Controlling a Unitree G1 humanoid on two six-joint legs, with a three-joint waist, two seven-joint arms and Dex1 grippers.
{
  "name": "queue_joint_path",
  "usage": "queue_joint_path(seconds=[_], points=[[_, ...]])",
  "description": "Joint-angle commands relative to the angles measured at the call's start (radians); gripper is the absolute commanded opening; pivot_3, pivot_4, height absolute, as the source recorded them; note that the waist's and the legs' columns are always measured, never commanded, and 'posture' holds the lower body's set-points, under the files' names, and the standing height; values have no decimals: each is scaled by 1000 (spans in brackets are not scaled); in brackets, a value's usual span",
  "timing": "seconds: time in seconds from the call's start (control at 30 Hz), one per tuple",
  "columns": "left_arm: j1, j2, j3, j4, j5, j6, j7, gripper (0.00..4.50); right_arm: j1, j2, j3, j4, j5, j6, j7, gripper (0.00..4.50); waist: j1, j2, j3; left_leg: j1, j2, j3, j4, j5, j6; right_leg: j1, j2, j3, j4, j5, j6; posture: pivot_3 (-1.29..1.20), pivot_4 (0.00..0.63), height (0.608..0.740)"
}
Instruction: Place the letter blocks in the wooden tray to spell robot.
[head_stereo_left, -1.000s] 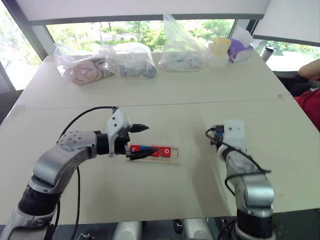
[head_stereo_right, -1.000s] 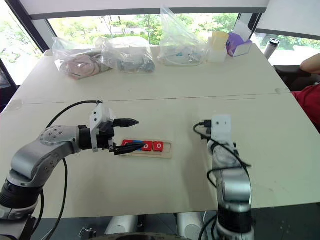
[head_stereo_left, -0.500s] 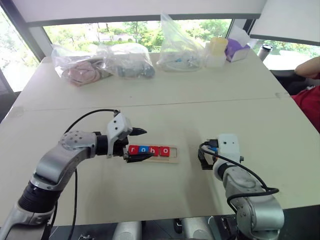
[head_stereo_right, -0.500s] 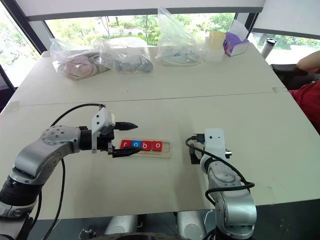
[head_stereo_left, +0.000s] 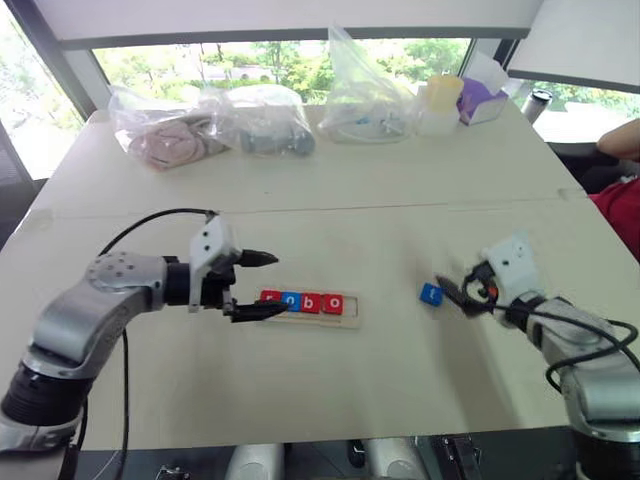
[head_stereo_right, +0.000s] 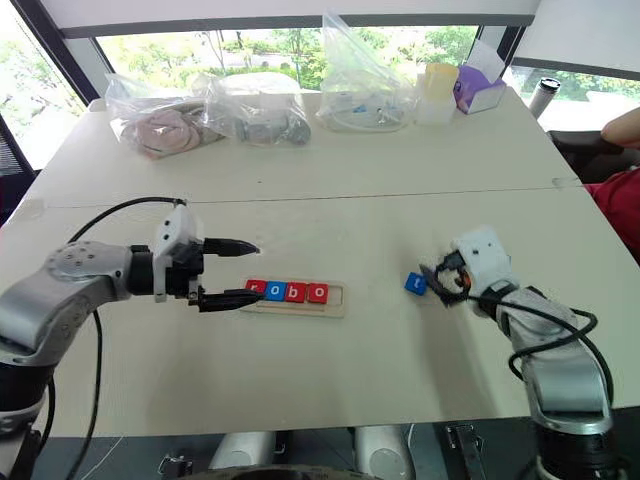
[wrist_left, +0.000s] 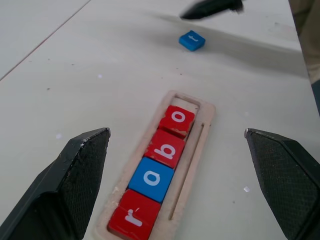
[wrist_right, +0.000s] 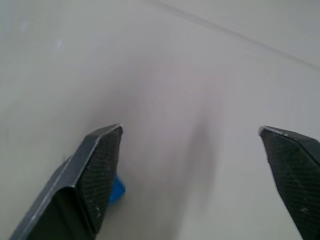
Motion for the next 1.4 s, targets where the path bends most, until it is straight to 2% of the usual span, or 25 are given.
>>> queue_joint_path(seconds=[0.03,0.23,0.47,0.6,0.77,0.8,0.83,1.03,1.2,1.4], points=[[-5,-9,12,-10,-2,-4,15,4500,32,-62,-28,81,61,-216,171,4412,-5,0,0,0,0,1,0,0,0,0,0,0,0,0,0,0,150,740],[18,-18,6,-16,-1,-4,33,4500,49,-137,-2,199,95,-388,328,4412,-1,0,1,1,0,2,2,0,0,0,0,1,2,0,0,0,150,740],[25,-20,-5,-5,13,-15,39,4500,-21,-147,71,351,54,-522,350,4412,0,0,1,2,0,2,2,0,0,1,0,2,3,0,0,0,150,740],[32,-17,-8,9,34,-25,42,4500,-107,-122,121,506,30,-614,363,4412,0,0,0,2,0,2,3,0,0,1,0,2,3,1,-1,0,150,740],[44,-16,1,-6,38,-18,48,4500,-150,-125,145,547,48,-607,390,2041,1,0,0,2,0,2,3,0,0,1,0,2,4,3,-4,0,150,740],[47,-16,4,-9,37,-16,51,4500,-159,-125,147,535,64,-569,392,1381,1,0,0,2,0,2,3,0,0,1,0,2,4,3,-4,0,150,740],[51,-16,6,-10,38,-17,53,4500,-167,-128,152,522,77,-538,401,1189,1,0,0,2,0,2,3,0,0,1,-1,2,4,3,-4,0,150,740],[57,-7,19,-13,38,-15,56,4500,-262,-125,184,416,129,-423,429,1202,-1,0,1,2,0,1,4,0,0,1,0,2,4,3,-4,0,150,740],[53,10,27,-16,33,-6,49,4500,-360,-122,304,275,158,-316,498,1202,0,0,0,2,1,0,4,0,0,1,1,1,5,3,-4,0,150,740],[72,45,23,-30,37,-7,35,4500,-484,-96,479,315,68,-350,562,1202,2,0,1,2,0,0,4,0,0,1,-1,1,4,3,-5,0,150,740]])
